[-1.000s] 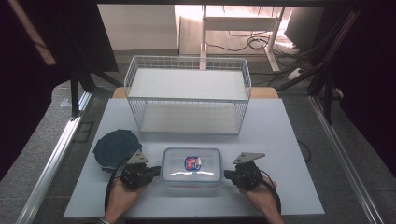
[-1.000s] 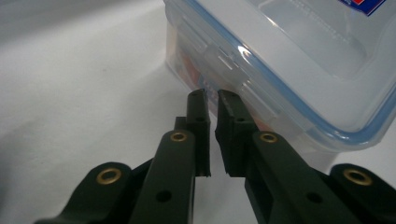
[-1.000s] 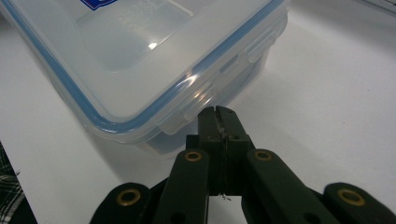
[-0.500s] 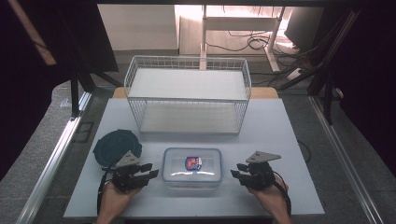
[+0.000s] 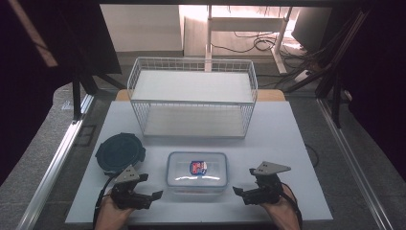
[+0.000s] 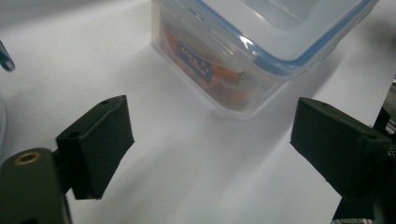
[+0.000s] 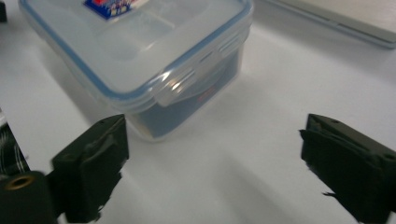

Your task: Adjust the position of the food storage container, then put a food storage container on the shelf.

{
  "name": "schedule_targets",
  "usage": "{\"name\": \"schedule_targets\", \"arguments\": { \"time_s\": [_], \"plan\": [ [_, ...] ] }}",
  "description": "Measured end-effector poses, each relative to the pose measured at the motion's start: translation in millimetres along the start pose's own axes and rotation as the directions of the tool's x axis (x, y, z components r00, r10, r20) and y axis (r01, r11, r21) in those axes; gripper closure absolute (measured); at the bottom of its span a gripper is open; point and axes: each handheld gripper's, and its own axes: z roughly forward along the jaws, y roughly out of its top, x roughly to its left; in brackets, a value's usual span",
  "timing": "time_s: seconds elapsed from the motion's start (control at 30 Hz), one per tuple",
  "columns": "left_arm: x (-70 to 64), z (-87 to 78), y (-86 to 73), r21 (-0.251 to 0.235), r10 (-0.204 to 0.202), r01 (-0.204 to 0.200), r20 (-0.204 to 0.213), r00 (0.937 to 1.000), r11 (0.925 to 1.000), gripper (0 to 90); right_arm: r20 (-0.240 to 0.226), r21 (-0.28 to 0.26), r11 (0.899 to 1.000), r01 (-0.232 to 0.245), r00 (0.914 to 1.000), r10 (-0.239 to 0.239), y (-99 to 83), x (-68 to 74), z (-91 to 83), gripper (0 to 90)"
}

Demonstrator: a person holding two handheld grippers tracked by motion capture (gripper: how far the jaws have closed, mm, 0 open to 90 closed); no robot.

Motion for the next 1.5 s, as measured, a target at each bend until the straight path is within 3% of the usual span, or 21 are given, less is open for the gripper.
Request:
{"name": "schedule_targets", "arguments": {
  "time_s": [0.27, 0.4, 0.6, 0.8, 0.9, 1.07, 1.23, 1.4, 1.43, 1.5],
  "plan": [
    [0.1, 2.7, -1.3, -0.02, 0.033, -0.034, -0.041, 0.9986, 0.9992, 5.7, 0.027, -0.024, 0.999, 0.036, 0.999, -0.035, 0.9, 2.1, 0.0, 0.8],
    [0.5, 5.2, -1.4, -0.014, 0.039, -0.039, -0.032, 0.9987, 0.9991, 5.5, 0.028, -0.049, 0.999, 0.021, 0.9994, -0.019, 2.7, 1.6, -1.3, 0.4],
    [-1.9, 7.2, 4.7, -0.01, 0.044, -0.044, -0.015, 0.9989, 0.999, 5.9, 0.028, -0.041, 0.999, 0.017, 0.9995, -0.016, 6.4, 1.6, -1.2, 0.5],
    [-0.2, 9.4, 20.7, -0.019, 0.022, -0.022, 0.021, 0.9995, 0.9996, 6.4, 0.023, -0.045, 0.999, -0.012, 0.9997, 0.013, 14.9, 3.6, 2.1, 0.0],
    [-0.2, 13.0, 31.7, -0.011, 0.029, -0.029, 0.024, 0.9993, 0.9995, 6.3, 0.023, -0.036, 0.999, -0.039, 0.9989, 0.04, 21.0, 4.3, 5.0, 0.0],
    [-1.2, 23.8, 50.0, 0.031, 0.042, -0.044, 0.039, 0.9983, 0.9986, 5.0, -0.026, -0.011, 0.999, -0.049, 0.9985, 0.049, 30.4, 5.8, 14.0, 0.0],
    [1.5, 36.8, 69.0, 0.066, 0.046, -0.049, 0.059, 0.9972, 0.9966, 3.2, -0.035, 0.03, 0.999, -0.044, 0.9984, 0.045, 42.6, 6.0, 26.7, 0.0],
    [7.4, 51.8, 75.0, 0.101, 0.009, -0.018, 0.093, 0.9956, 0.9947, 1.9, -0.066, 0.068, 0.995, -0.069, 0.9951, 0.074, 52.6, 0.8, 44.8, 0.0],
    [10.1, 54.6, 72.8, 0.105, -0.013, 0.001, 0.117, 0.993, 0.9945, 0.9, -0.072, 0.076, 0.994, -0.074, 0.9942, 0.08, 52.6, 0.2, 48.6, 0.0],
    [16.7, 58.8, 67.9, 0.108, -0.08, 0.061, 0.178, 0.9807, 0.9923, 0.0, -0.11, 0.08, 0.991, -0.104, 0.9876, 0.112, 51.0, -1.7, 53.6, 0.0]
  ]
}}
